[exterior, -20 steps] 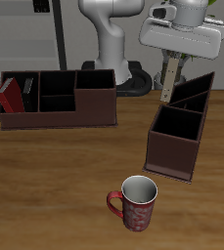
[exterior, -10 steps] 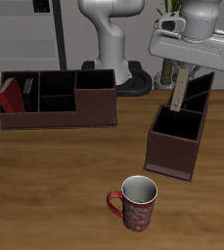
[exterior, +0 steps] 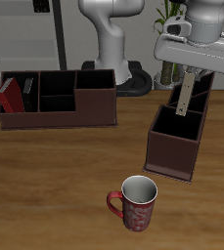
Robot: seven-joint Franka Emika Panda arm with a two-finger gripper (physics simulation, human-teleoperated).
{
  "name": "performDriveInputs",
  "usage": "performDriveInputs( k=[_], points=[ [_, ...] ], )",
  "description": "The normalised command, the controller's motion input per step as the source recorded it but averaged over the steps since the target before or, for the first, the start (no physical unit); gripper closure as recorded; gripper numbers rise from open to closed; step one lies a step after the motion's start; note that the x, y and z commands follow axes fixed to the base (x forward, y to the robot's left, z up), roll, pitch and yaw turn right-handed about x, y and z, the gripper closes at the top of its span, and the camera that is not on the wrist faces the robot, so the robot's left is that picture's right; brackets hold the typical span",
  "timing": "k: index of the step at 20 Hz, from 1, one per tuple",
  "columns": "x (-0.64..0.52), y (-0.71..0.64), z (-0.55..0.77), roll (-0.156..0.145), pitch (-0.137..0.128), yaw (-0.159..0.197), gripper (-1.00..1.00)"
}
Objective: Place the red book into the back desk caddy's left compartment and place the black book into the back desk caddy's left compartment and place the yellow book into the left desk caddy's right compartment
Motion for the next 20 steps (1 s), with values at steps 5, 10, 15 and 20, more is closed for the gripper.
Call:
performDriveInputs(
  k=[5,10,15,20],
  points=[
    [0.13,-0.09,-0.13,-0.010,0.030,-0.018,1.00],
    [0.05,-0.05,-0.17,0.004,0.022,0.013,1.00],
    [0.04,-0.03,-0.19,0.009,0.041,-0.001,1.00],
    [0.05,0.02,-0.23,0.001,0.018,0.027,1.00]
  ],
)
